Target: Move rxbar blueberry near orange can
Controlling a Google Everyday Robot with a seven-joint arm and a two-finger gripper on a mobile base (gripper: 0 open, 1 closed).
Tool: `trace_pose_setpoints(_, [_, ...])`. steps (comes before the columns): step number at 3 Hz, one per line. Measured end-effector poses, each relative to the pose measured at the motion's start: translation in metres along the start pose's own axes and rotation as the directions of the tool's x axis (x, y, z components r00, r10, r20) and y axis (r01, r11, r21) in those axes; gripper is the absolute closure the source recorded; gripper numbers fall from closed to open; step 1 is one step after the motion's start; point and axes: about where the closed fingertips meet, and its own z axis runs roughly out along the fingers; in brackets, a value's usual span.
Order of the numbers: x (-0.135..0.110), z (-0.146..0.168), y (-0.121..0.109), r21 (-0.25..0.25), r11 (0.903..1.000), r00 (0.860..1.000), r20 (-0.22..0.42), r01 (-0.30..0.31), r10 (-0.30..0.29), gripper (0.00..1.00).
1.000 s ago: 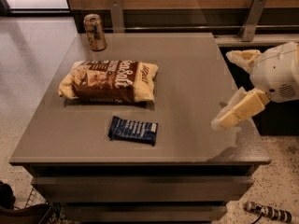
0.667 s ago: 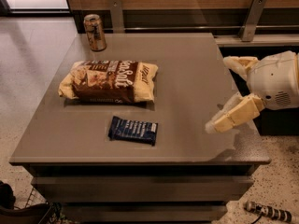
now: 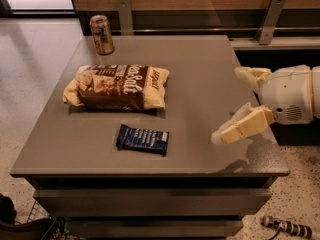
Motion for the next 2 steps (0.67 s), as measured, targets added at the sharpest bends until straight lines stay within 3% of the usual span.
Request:
trace_pose_setpoints(1, [-0.001, 0.005, 0.006, -0.019, 0.9997, 1.000, 0.024, 0.013, -0.013, 0.00])
trace_pose_setpoints(2, [-0.005, 0.030, 0.033, -0.105, 0.9911, 0.988, 0.137, 0.082, -0.067, 0.00])
